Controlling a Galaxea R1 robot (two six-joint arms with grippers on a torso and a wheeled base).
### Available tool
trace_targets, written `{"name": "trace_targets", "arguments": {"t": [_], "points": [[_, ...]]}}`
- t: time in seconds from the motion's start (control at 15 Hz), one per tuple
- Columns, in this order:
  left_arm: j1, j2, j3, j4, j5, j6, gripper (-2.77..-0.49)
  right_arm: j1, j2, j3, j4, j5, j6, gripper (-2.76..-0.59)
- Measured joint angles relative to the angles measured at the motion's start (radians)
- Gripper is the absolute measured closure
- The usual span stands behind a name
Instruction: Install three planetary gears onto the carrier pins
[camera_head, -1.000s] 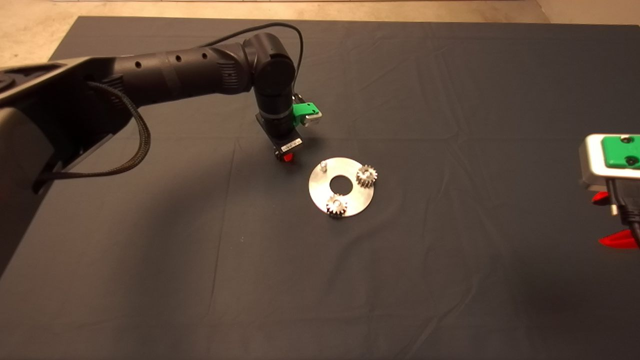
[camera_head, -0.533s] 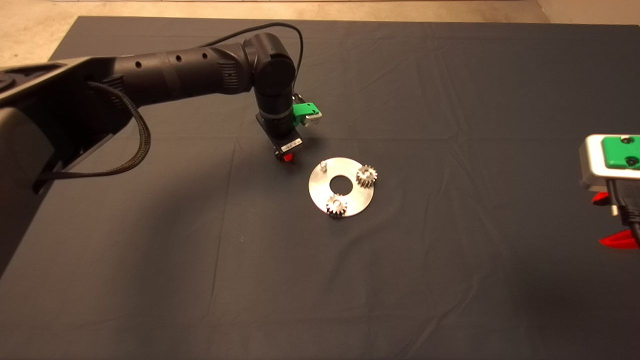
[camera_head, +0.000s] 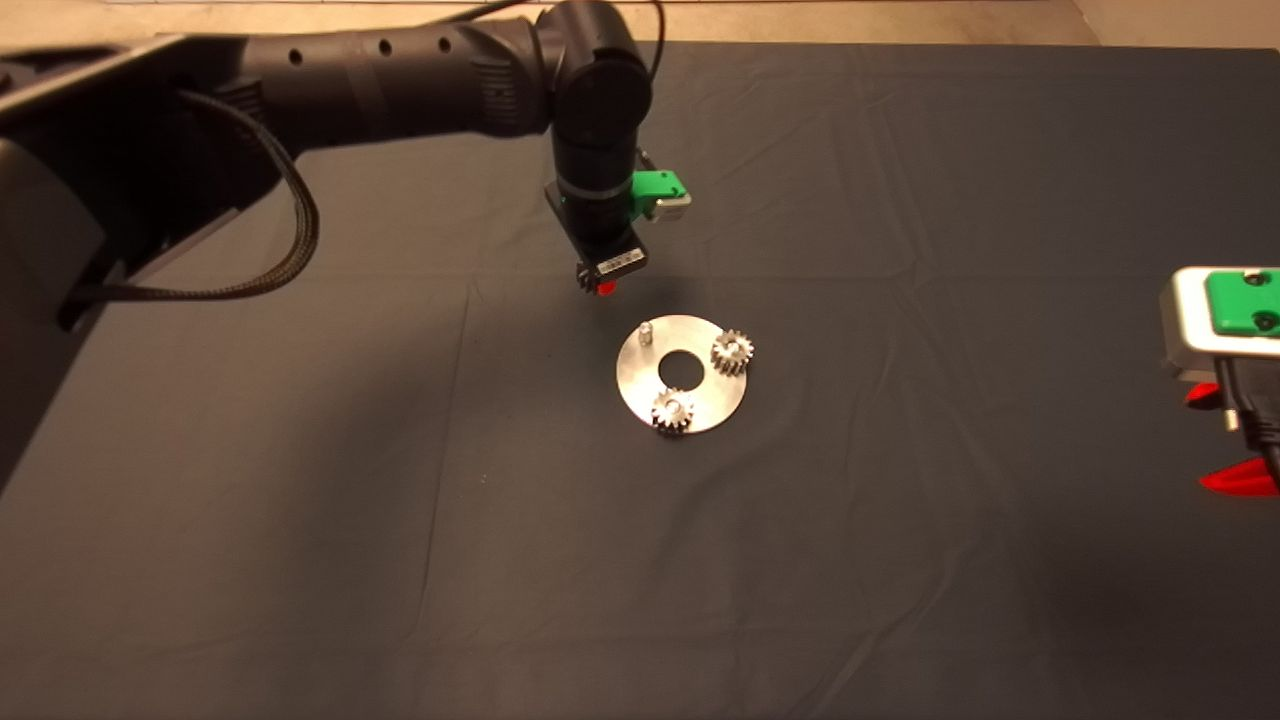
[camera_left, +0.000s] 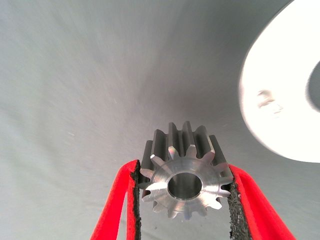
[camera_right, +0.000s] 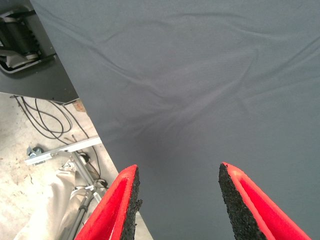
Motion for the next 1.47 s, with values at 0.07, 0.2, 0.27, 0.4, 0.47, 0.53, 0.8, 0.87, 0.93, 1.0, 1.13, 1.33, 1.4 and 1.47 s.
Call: {"name": "trace_targets", "arguments": {"t": [0.07,0.2,0.27,0.4,0.47,0.53,0.8,0.87,0.93,1.0,1.13,1.33,1.4,1.47], "points": [[-0.011,0.004,0.021,0.000,0.004,-0.016,-0.82,0.000,0.000,0.000,0.000,0.001,0.000,-1.16],[-0.016,0.004,0.063,0.000,0.010,-0.054,-0.82,0.000,0.000,0.000,0.000,0.000,0.000,-1.16],[-0.016,0.004,0.089,0.000,0.016,-0.083,-0.82,0.000,0.000,0.000,0.000,0.000,0.000,-1.16],[-0.016,0.005,0.154,-0.002,0.016,-0.138,-0.82,0.000,0.000,0.000,0.000,0.000,0.000,-1.16],[-0.016,0.010,0.170,-0.004,0.016,-0.151,-0.82,0.000,0.000,0.000,0.000,0.000,0.000,-1.16],[-0.017,0.013,0.175,-0.003,0.016,-0.158,-0.82,0.000,0.000,0.000,0.000,0.001,0.000,-1.16],[-0.016,0.013,0.189,-0.003,0.003,-0.168,-0.82,0.000,-0.006,0.000,0.000,0.001,0.000,-1.16],[-0.016,0.013,0.189,-0.003,0.001,-0.168,-0.82,0.000,-0.006,0.000,0.000,0.000,0.000,-1.16],[-0.016,0.013,0.189,-0.003,-0.001,-0.168,-0.82,0.000,-0.006,0.000,0.001,0.000,0.000,-1.16],[-0.013,0.013,0.189,-0.002,-0.002,-0.168,-0.81,0.000,-0.006,0.000,0.003,0.000,0.000,-1.16],[0.013,0.013,0.189,-0.002,-0.002,-0.167,-0.81,0.000,-0.010,0.011,0.016,0.000,0.000,-1.16],[0.031,0.016,0.189,-0.001,-0.002,-0.167,-0.81,0.000,-0.011,0.021,0.030,0.001,0.000,-1.16],[0.031,0.016,0.189,-0.001,-0.001,-0.167,-0.81,0.000,-0.011,0.028,0.032,0.000,0.000,-1.16],[0.031,0.016,0.189,-0.001,-0.001,-0.167,-0.81,0.000,-0.012,0.036,0.040,0.000,0.000,-1.16]]}}
